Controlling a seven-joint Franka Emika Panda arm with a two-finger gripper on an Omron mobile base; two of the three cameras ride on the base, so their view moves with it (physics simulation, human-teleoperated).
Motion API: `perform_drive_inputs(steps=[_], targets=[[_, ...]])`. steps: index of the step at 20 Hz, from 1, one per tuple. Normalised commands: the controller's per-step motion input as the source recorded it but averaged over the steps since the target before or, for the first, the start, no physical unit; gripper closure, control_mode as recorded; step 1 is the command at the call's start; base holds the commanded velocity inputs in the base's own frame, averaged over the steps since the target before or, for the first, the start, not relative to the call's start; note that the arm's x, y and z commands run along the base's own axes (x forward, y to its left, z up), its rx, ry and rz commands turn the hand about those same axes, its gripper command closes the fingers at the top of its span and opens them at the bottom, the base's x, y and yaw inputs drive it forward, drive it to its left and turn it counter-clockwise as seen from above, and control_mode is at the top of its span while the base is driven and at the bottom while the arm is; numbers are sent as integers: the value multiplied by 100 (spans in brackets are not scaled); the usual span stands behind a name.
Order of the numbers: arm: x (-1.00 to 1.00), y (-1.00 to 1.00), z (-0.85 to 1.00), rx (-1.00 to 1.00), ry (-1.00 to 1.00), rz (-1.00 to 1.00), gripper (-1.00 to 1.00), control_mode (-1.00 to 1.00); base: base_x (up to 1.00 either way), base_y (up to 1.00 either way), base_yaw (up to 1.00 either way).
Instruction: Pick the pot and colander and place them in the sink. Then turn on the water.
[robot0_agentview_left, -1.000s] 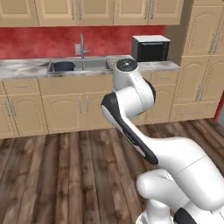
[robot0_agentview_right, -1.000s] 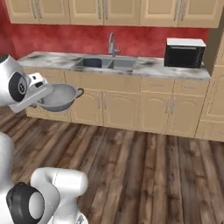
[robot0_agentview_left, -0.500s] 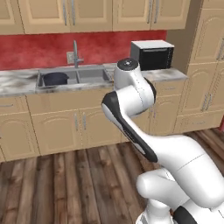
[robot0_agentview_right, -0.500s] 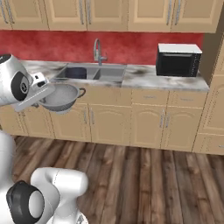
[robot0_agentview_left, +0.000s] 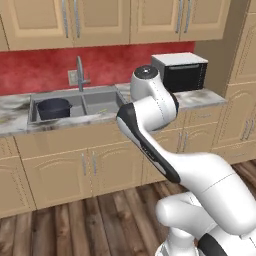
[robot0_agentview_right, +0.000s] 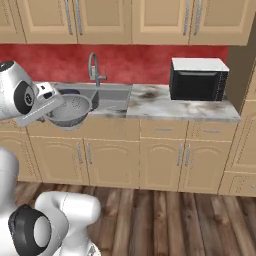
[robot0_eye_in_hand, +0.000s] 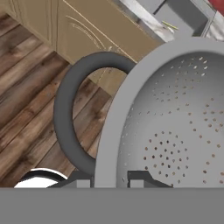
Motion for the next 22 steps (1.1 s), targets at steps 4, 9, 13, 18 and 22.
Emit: perform_drive_inputs(steps=[4, 9, 13, 18, 22], targets=[[0, 0, 0, 0, 0, 0, 100, 100, 64, 41, -7], [0, 0, 0, 0, 0, 0, 100, 100, 71, 43, -1], [0, 0, 0, 0, 0, 0, 100, 100, 81, 21, 0], [0, 0, 0, 0, 0, 0, 100, 100, 72, 1, 0], [0, 0, 0, 0, 0, 0, 100, 100, 64, 5, 0]])
